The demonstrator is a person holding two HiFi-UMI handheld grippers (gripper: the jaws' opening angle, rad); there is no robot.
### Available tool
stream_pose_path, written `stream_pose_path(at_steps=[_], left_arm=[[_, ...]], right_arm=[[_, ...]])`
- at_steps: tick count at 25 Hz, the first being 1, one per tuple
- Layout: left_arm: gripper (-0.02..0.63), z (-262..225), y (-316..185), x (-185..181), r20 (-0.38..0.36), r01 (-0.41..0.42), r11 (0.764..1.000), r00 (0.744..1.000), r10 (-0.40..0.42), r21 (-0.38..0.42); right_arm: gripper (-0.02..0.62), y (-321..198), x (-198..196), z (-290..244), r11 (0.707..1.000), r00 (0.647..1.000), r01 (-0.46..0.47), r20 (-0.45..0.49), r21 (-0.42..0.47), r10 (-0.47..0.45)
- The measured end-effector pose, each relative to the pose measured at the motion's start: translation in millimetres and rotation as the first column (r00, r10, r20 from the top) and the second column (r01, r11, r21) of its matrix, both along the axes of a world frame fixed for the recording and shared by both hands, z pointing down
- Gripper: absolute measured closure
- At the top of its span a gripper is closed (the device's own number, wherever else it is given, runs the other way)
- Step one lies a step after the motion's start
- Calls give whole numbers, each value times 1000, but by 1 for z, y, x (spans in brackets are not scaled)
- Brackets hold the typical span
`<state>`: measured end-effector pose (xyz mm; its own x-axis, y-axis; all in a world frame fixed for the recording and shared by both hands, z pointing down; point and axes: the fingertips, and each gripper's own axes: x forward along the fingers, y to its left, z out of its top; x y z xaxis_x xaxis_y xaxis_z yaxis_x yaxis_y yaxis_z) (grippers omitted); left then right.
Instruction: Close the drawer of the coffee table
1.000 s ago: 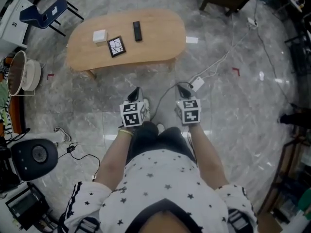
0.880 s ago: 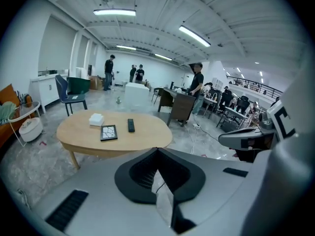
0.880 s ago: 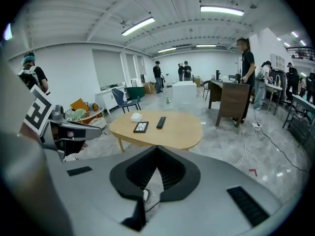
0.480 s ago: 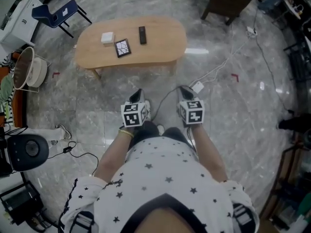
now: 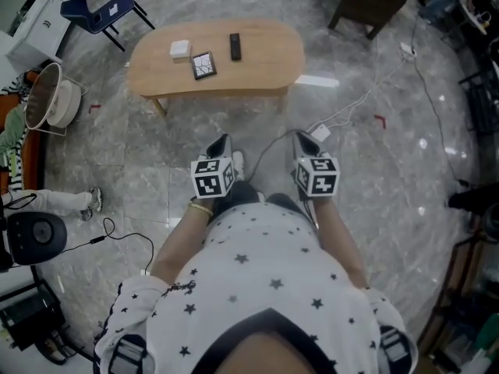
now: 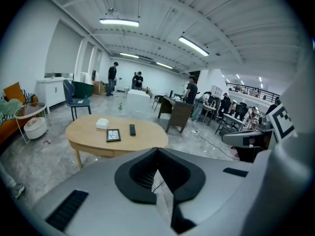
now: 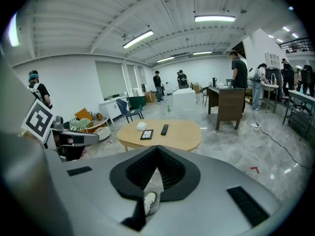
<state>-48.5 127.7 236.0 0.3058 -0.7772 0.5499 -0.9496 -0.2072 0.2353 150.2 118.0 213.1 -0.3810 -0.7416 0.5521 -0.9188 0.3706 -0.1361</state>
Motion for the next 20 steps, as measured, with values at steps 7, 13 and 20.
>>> stream_pose_path(at_steps=[7,13,20], left_arm=[[598,4,16,-6,-6,10,1000,1000,-10,-3],[598,5,23,-7,-6,11,1000,1000,-11,-7],[598,4,23,-6,-7,12,1000,1000,-12,0]], right_arm=[[588,15,-8,-1,1000,1000,15,8,8,-15],[588,22,-8,-5,1000,1000,9,-14,18,-8],[589,23,-8,-9,1000,1000,2,1,31,-3]])
